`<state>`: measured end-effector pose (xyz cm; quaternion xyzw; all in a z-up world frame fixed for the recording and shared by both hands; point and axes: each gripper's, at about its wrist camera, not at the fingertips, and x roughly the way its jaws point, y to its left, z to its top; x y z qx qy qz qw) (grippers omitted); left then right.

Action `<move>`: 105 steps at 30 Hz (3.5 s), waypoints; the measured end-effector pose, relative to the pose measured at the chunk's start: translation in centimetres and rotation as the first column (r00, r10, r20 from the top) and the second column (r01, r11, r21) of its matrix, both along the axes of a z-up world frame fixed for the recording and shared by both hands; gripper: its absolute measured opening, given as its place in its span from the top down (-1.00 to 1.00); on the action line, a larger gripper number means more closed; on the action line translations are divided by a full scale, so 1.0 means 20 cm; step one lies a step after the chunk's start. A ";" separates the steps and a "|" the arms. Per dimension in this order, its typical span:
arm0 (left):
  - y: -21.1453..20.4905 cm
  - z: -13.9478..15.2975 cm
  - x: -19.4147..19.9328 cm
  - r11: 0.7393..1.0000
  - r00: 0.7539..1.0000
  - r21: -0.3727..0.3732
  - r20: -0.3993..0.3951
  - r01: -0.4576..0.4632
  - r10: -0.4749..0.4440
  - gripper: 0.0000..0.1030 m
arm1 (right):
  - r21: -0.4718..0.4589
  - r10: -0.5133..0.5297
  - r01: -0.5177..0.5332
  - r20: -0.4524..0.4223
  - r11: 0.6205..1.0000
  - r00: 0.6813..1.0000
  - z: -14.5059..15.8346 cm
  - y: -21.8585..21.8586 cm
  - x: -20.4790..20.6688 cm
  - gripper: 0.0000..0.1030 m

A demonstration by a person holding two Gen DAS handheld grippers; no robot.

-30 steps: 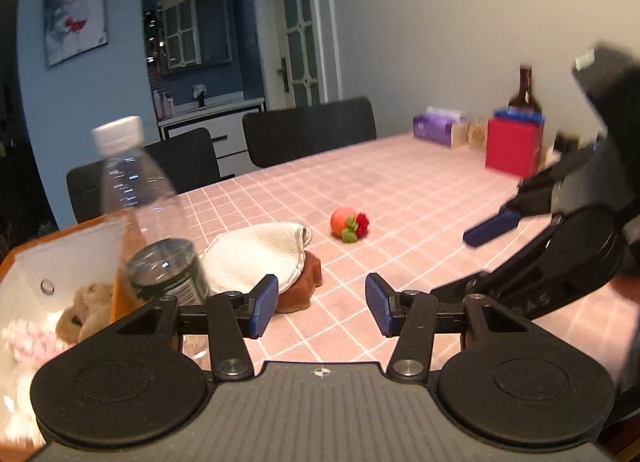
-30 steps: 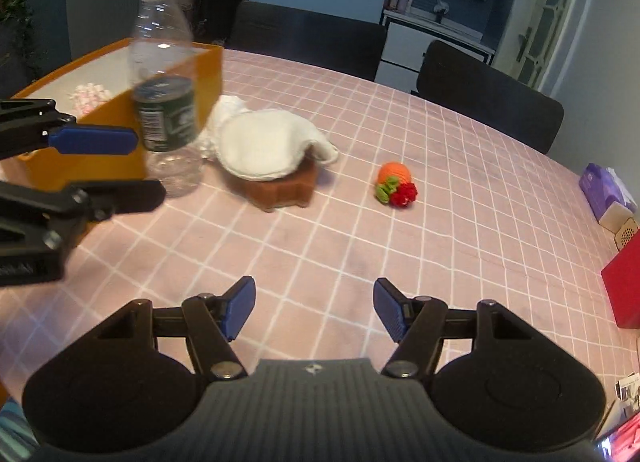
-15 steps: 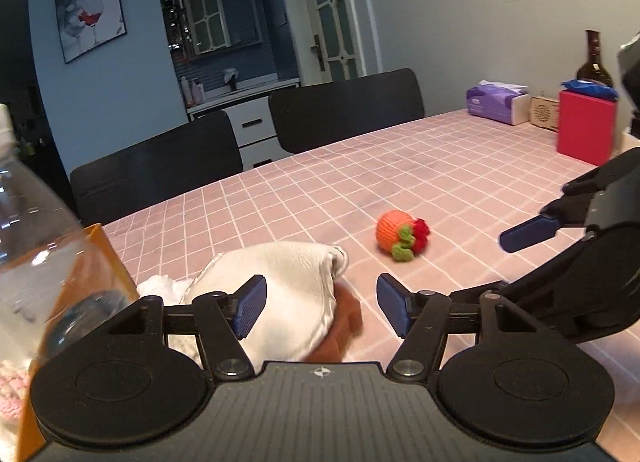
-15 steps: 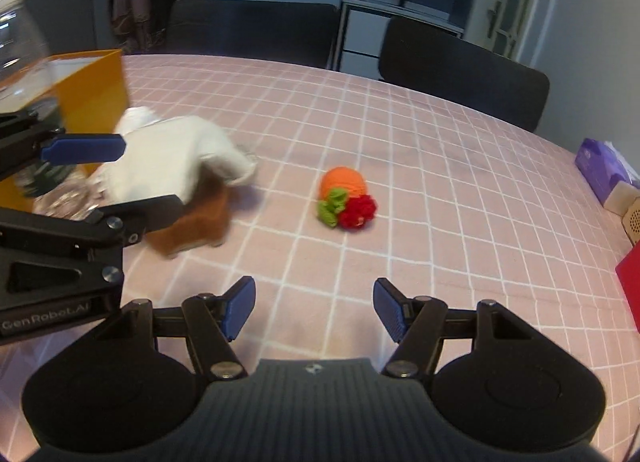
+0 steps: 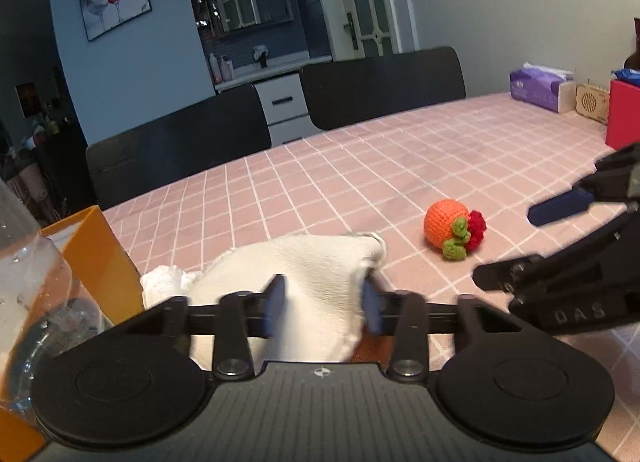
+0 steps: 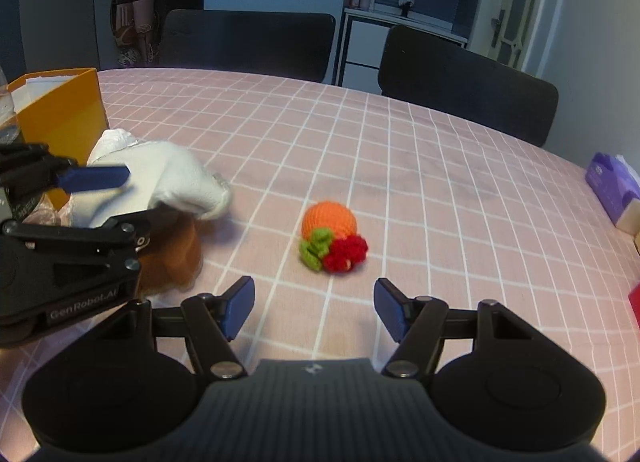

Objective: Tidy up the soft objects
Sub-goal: 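Grasp the white cloth with the left tool while the right tool approaches the orange crocheted fruit, then close the right tool on the orange crocheted fruit, then carry the white cloth and crocheted fruit over the orange box with both tools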

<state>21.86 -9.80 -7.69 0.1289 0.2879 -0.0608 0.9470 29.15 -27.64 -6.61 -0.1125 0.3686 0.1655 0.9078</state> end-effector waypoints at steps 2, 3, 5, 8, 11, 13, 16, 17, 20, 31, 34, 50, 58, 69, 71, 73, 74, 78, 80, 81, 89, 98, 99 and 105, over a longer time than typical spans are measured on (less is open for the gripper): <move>0.00 -0.01 0.01 1.000 0.999 -0.007 -0.031 0.016 -0.016 0.70 | -0.007 0.016 -0.016 0.009 1.000 1.000 -0.01 0.01 0.02 -0.30; 0.00 -0.01 0.01 1.000 0.999 -0.011 -0.032 0.020 -0.020 0.76 | -0.011 0.025 -0.025 0.015 1.000 1.000 -0.01 0.01 0.03 -0.30; 0.00 -0.01 0.00 0.999 0.999 -0.019 -0.031 0.026 -0.026 0.86 | -0.015 0.043 -0.043 0.025 0.999 0.999 -0.02 0.01 0.04 -0.30; 0.03 0.00 0.00 0.998 0.999 -0.064 -0.029 0.023 -0.024 0.88 | 0.000 0.056 -0.056 0.024 0.998 0.998 -0.03 0.00 0.07 -0.35; 0.05 0.03 -0.02 0.997 1.000 -0.076 -0.008 0.028 -0.029 0.90 | 0.020 0.056 -0.056 0.018 0.998 0.998 -0.05 0.01 0.12 -0.37; 0.05 0.05 -0.02 0.997 1.000 -0.076 0.000 0.023 -0.023 0.91 | 0.023 0.048 -0.049 0.015 0.999 0.999 -0.06 0.02 0.15 -0.37; 0.06 0.06 -0.03 0.996 1.000 -0.083 0.004 0.018 -0.018 0.91 | 0.021 0.024 -0.024 -0.001 1.000 1.000 -0.09 0.04 0.20 -0.28; 0.06 0.06 -0.03 0.997 1.000 -0.081 0.006 0.017 -0.017 0.91 | 0.025 0.015 -0.015 -0.014 1.000 1.000 -0.10 0.04 0.21 -0.14; 0.06 0.06 -0.03 0.997 1.000 -0.080 0.008 0.015 -0.015 0.91 | 0.016 0.004 -0.003 -0.010 1.000 1.000 -0.10 0.04 0.23 0.05; 0.06 0.11 -0.12 0.996 0.998 -0.083 0.050 0.028 -0.024 0.92 | 0.022 -0.001 0.002 -0.052 1.000 0.999 -0.01 0.01 0.19 1.00; 0.07 0.14 -0.16 0.996 0.998 -0.088 0.064 0.034 -0.028 0.92 | 0.023 0.020 -0.019 -0.044 1.000 0.999 0.05 0.00 0.13 1.00; 0.05 0.14 -0.09 0.996 0.998 -0.083 0.068 0.017 -0.011 0.92 | 0.015 0.035 -0.036 0.034 0.999 0.999 0.00 0.00 0.18 -0.10; 0.03 0.11 -0.04 0.997 0.999 -0.080 0.043 0.021 -0.018 0.92 | 0.036 0.003 -0.003 -0.016 0.999 1.000 -0.11 0.02 0.35 -0.10; 0.04 0.13 -0.08 0.996 0.999 -0.088 0.047 0.022 -0.018 0.92 | 0.062 0.015 -0.013 -0.031 0.998 0.999 -0.05 0.01 0.31 0.09; 0.04 0.16 -0.12 0.995 0.998 -0.095 0.056 0.029 -0.024 0.92 | 0.034 0.026 -0.025 -0.025 0.999 0.999 0.01 0.02 0.26 0.09; 0.05 0.19 -0.16 0.994 0.997 -0.105 0.068 0.043 -0.036 0.92 | 0.012 0.044 -0.044 -0.013 0.999 0.999 0.08 0.02 0.19 0.09; 0.06 0.22 -0.19 0.992 0.996 -0.112 0.079 0.052 -0.043 0.92 | 0.003 0.054 -0.054 -0.008 0.999 0.999 0.11 0.02 0.15 0.09; 0.11 0.31 -0.33 0.984 0.990 -0.152 0.114 0.094 -0.077 0.92 | -0.019 0.074 -0.074 0.011 0.997 0.997 0.26 0.00 -0.01 0.09; 0.15 0.35 -0.41 0.976 0.988 -0.183 0.122 0.117 -0.095 0.92 | -0.007 0.084 -0.084 0.014 0.996 0.996 0.32 -0.01 -0.10 0.09; 0.17 0.37 -0.44 0.972 0.987 -0.197 0.123 0.127 -0.104 0.92 | -0.002 0.088 -0.088 0.015 0.996 0.996 0.35 -0.02 -0.14 0.09; 0.32 0.53 -0.75 0.942 0.968 -0.247 0.161 0.226 -0.191 0.92 | 0.034 0.131 -0.131 0.013 0.991 0.991 0.56 -0.02 -0.51 0.09; 0.60 0.73 -1.04 0.970 0.954 -0.163 0.268 0.183 -0.135 0.92 | 0.026 0.279 -0.281 0.070 0.959 0.958 0.78 0.20 -0.85 0.09; 0.64 0.75 -1.06 0.976 0.954 -0.151 0.279 0.158 -0.111 0.92 | 0.024 0.303 -0.306 0.080 0.952 0.950 0.80 0.24 -0.87 0.09; 0.85 0.83 -1.09 0.994 0.957 -0.103 0.290 0.022 0.009 0.92 | -0.004 0.448 -0.451 0.126 0.892 0.885 0.88 0.54 -0.95 0.09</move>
